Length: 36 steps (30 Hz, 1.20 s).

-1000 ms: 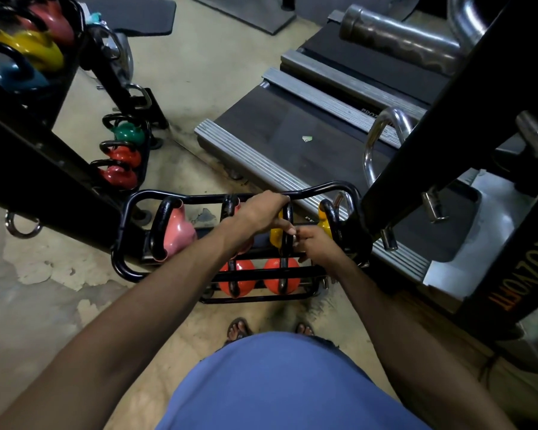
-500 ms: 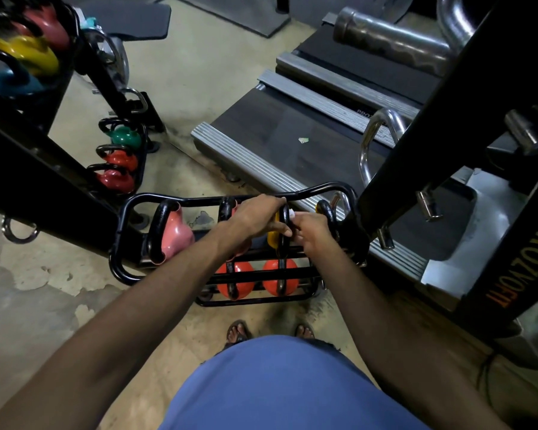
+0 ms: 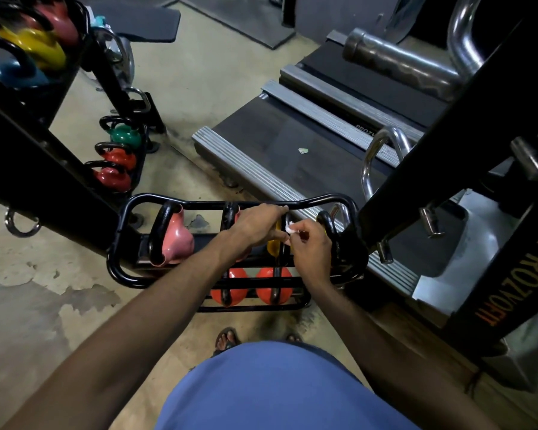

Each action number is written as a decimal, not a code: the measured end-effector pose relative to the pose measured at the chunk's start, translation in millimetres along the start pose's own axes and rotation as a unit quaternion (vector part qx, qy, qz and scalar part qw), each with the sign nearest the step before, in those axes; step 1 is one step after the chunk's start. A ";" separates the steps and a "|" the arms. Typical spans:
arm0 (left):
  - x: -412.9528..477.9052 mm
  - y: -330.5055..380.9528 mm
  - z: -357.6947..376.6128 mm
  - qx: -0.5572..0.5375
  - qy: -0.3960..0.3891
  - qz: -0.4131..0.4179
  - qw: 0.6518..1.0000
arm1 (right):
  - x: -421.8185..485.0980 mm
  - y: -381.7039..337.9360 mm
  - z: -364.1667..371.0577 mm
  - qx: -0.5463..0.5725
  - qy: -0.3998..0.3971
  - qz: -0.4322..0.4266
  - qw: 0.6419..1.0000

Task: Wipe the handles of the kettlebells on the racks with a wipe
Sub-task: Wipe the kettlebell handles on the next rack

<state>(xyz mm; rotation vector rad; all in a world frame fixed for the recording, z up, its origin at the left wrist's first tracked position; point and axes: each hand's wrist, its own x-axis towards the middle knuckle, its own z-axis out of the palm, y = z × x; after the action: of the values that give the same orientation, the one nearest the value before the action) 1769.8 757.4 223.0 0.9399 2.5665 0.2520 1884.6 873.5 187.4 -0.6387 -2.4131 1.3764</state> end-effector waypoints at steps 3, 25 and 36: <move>-1.9 0.3 -1.0 0.000 -0.001 -0.002 1.000 | 0.7 -0.6 -6.2 0.016 -0.015 0.021 1.000; -79.4 52.0 55.2 0.064 0.174 0.042 0.982 | 107.5 -78.8 10.2 -0.507 -0.372 -0.255 0.734; -84.1 50.7 70.2 0.088 0.154 0.034 0.984 | 85.7 -108.5 3.6 -0.567 -0.465 -0.328 0.596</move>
<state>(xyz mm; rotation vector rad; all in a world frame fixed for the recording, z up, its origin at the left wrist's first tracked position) 1887.5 743.4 199.8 1.1328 2.8793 0.2071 1784.0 866.3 282.0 1.0834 -3.4920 -0.5184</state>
